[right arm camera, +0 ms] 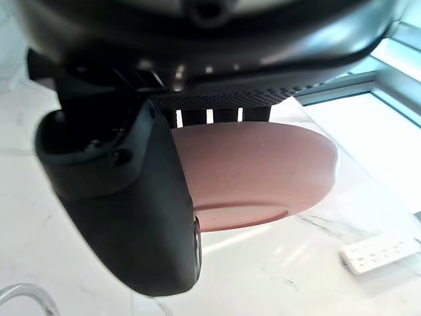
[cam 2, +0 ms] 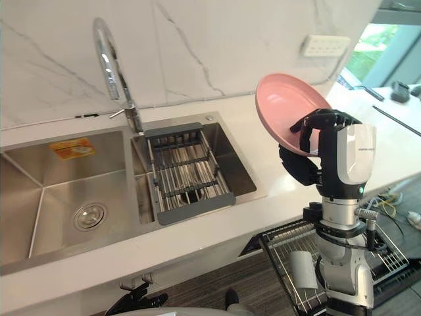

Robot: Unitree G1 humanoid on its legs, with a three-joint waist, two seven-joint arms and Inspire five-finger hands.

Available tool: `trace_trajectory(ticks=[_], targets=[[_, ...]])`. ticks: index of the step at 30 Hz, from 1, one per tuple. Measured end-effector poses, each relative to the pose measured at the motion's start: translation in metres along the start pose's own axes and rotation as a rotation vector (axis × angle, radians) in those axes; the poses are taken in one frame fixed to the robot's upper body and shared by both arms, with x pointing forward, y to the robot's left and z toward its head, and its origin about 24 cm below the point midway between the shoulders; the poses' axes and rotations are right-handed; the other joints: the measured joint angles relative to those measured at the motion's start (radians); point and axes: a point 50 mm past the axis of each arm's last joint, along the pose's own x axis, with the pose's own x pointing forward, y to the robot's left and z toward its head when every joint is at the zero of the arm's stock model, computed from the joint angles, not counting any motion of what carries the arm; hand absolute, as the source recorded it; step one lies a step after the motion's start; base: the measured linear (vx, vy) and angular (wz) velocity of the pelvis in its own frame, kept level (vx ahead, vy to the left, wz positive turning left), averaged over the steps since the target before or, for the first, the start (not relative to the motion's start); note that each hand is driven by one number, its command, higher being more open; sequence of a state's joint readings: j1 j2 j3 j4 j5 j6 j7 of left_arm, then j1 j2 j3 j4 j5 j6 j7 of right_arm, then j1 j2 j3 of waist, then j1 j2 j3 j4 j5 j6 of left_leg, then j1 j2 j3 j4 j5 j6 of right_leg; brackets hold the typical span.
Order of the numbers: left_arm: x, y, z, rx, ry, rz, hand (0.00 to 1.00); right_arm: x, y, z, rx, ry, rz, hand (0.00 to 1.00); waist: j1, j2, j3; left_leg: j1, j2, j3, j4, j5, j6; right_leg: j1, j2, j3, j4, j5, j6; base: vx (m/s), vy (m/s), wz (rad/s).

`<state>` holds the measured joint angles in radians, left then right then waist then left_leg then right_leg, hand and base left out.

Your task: Walk over to the sink, pick up the cup, carry it to the dishwasher, place the cup inside the dishwasher, then close the dishwasher door

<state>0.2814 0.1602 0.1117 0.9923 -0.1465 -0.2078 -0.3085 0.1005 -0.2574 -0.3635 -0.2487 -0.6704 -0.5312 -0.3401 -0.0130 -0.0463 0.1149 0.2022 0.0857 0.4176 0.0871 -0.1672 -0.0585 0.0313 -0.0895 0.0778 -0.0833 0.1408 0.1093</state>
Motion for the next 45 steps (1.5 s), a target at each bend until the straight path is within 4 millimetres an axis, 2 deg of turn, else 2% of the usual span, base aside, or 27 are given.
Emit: trace_trajectory(ticks=[3, 5, 6, 7, 8, 9, 10, 11, 12, 13, 14, 16, 18, 24, 29, 32, 37, 41, 45], targets=[[0.000, 0.001, -0.002, -0.008, 0.012, 0.000, 1.00, -0.014, 0.007, -0.006, 0.013, 0.066, 0.038, 0.00, -0.001, 0.000, 0.001, -0.002, -0.002, 0.003, 0.044, -0.028, 0.010, -0.011, 0.002, 0.013, 0.002, 0.027, 0.000, -0.10, 0.007, -0.46], [0.000, 0.001, -0.001, -0.006, 0.008, 0.003, 1.00, -0.027, 0.011, -0.010, 0.001, 0.113, 0.075, 0.00, -0.001, -0.005, 0.003, -0.005, -0.005, 0.013, 0.069, -0.046, 0.019, -0.026, 0.005, -0.002, 0.013, 0.045, -0.011, -0.19, -0.001, -0.52], [0.000, 0.002, 0.001, -0.003, 0.000, 0.005, 1.00, -0.032, 0.016, -0.008, 0.004, 0.133, 0.085, 0.00, 0.002, -0.006, 0.004, -0.003, 0.000, 0.048, 0.060, -0.051, 0.031, -0.038, 0.004, -0.047, 0.002, 0.034, -0.066, -0.24, -0.019, -0.87], [0.002, -0.004, 0.000, -0.015, 0.001, 0.004, 1.00, -0.034, 0.018, -0.009, -0.002, 0.136, 0.097, 0.00, 0.007, 0.022, 0.011, 0.006, 0.016, 0.091, 0.050, -0.047, 0.037, -0.049, -0.012, -0.176, 0.049, -0.044, -0.091, -0.20, -0.015, -0.93], [0.003, -0.007, 0.000, -0.027, -0.005, 0.006, 1.00, -0.033, 0.018, -0.010, -0.009, 0.132, 0.100, 0.00, 0.009, 0.033, 0.017, 0.010, 0.025, 0.112, 0.050, -0.045, 0.035, -0.079, -0.022, -0.230, 0.137, -0.071, -0.105, -0.14, 0.008, -0.86], [0.003, -0.005, 0.001, -0.033, -0.008, 0.017, 1.00, -0.034, 0.019, -0.010, -0.017, 0.131, 0.102, 0.00, 0.001, 0.030, 0.015, 0.010, 0.026, 0.131, 0.053, -0.046, 0.034, -0.121, -0.053, -0.299, 0.305, -0.108, -0.098, -0.05, -0.007, -0.60], [0.001, -0.003, -0.002, -0.056, 0.000, 0.030, 1.00, -0.035, 0.019, -0.012, -0.022, 0.146, 0.087, 0.00, -0.005, 0.029, 0.014, 0.014, 0.022, 0.138, 0.055, -0.057, 0.018, -0.127, -0.074, -0.344, 0.399, -0.172, -0.089, -0.02, -0.022, -0.45], [0.000, -0.002, -0.003, -0.066, 0.002, 0.034, 1.00, -0.035, 0.019, -0.013, -0.028, 0.154, 0.074, 0.00, -0.003, 0.016, 0.008, 0.016, 0.017, 0.138, 0.057, -0.060, 0.013, -0.126, -0.079, -0.361, 0.407, -0.192, -0.084, 0.01, -0.040, -0.38], [0.000, 0.000, -0.004, -0.081, 0.010, 0.046, 1.00, -0.034, 0.017, -0.016, -0.040, 0.160, 0.054, 0.00, -0.002, 0.005, 0.007, 0.009, -0.009, 0.100, 0.066, -0.068, 0.008, -0.127, -0.074, -0.358, 0.381, -0.201, -0.057, 0.01, -0.009, -0.53], [0.001, -0.003, -0.006, -0.099, 0.023, 0.057, 1.00, -0.032, 0.021, -0.021, -0.045, 0.175, 0.050, 0.00, 0.009, 0.028, -0.005, -0.013, -0.024, 0.000, 0.070, -0.071, 0.017, -0.112, -0.034, -0.342, 0.311, -0.164, -0.058, 0.01, 0.008, -0.59], [0.001, -0.004, -0.006, -0.101, 0.023, 0.056, 1.00, -0.033, 0.023, -0.024, -0.047, 0.193, 0.053, 0.00, 0.014, 0.032, -0.007, -0.015, -0.019, -0.015, 0.069, -0.064, 0.029, -0.098, -0.014, -0.332, 0.262, -0.138, -0.061, 0.03, 0.011, -0.59], [0.001, 0.001, -0.004, -0.118, 0.018, 0.092, 1.00, -0.038, 0.026, -0.031, -0.067, 0.248, 0.077, 0.00, 0.022, 0.031, -0.008, -0.014, 0.007, -0.007, 0.071, -0.051, 0.020, -0.022, 0.037, -0.316, 0.073, -0.035, -0.077, 0.03, -0.051, -0.41], [0.000, 0.003, -0.005, -0.121, 0.017, 0.098, 1.00, -0.038, 0.024, -0.034, -0.082, 0.254, 0.083, 0.00, 0.021, 0.028, -0.004, -0.012, 0.006, -0.004, 0.071, -0.051, 0.019, 0.009, 0.048, -0.302, -0.009, 0.007, -0.079, 0.00, -0.045, -0.25], [-0.001, 0.003, -0.008, -0.139, 0.015, 0.106, 1.00, -0.056, 0.018, -0.040, -0.111, 0.316, 0.161, 0.00, 0.019, 0.028, 0.004, 0.006, -0.001, -0.009, 0.063, -0.052, 0.019, 0.020, 0.045, -0.290, -0.010, 0.010, -0.077, -0.03, 0.021, -0.06], [-0.001, 0.002, -0.007, -0.153, -0.007, 0.108, 1.00, -0.061, 0.019, -0.042, -0.083, 0.347, 0.179, 0.00, 0.023, 0.034, 0.032, 0.012, -0.011, -0.001, 0.069, -0.060, 0.011, 0.005, 0.047, -0.252, -0.010, 0.012, -0.075, -0.02, 0.024, -0.23], [-0.001, 0.002, -0.007, -0.161, -0.008, 0.108, 1.00, -0.068, 0.022, -0.049, -0.050, 0.401, 0.186, 0.00, 0.024, 0.041, 0.041, 0.008, -0.022, -0.073, 0.072, -0.060, 0.017, -0.005, 0.053, -0.236, -0.011, 0.012, -0.080, 0.02, 0.001, -0.20], [0.003, 0.003, 0.002, -0.133, -0.029, 0.088, 1.00, -0.082, 0.034, -0.067, -0.049, 0.516, 0.219, 0.00, 0.026, 0.045, 0.045, -0.064, -0.022, -0.080, 0.073, -0.072, 0.006, -0.076, 0.054, -0.240, -0.010, 0.017, -0.088, 0.00, 0.000, 0.00], [0.013, -0.006, 0.021, -0.090, -0.066, 0.023, 1.00, -0.078, 0.043, -0.082, -0.062, 0.583, 0.190, 0.00, 0.027, 0.065, 0.088, -0.134, -0.020, -0.121, 0.107, -0.063, 0.020, -0.128, 0.054, -0.250, -0.010, 0.022, -0.094, 0.03, -0.019, 0.11], [0.025, -0.020, 0.051, -0.052, -0.142, -0.039, 1.00, -0.049, 0.046, -0.099, -0.069, 0.572, 0.141, 0.00, 0.037, 0.091, 0.161, -0.225, -0.018, -0.171, 0.145, -0.063, 0.021, -0.196, 0.057, -0.256, -0.004, 0.044, -0.099, 0.03, -0.015, 0.03]])
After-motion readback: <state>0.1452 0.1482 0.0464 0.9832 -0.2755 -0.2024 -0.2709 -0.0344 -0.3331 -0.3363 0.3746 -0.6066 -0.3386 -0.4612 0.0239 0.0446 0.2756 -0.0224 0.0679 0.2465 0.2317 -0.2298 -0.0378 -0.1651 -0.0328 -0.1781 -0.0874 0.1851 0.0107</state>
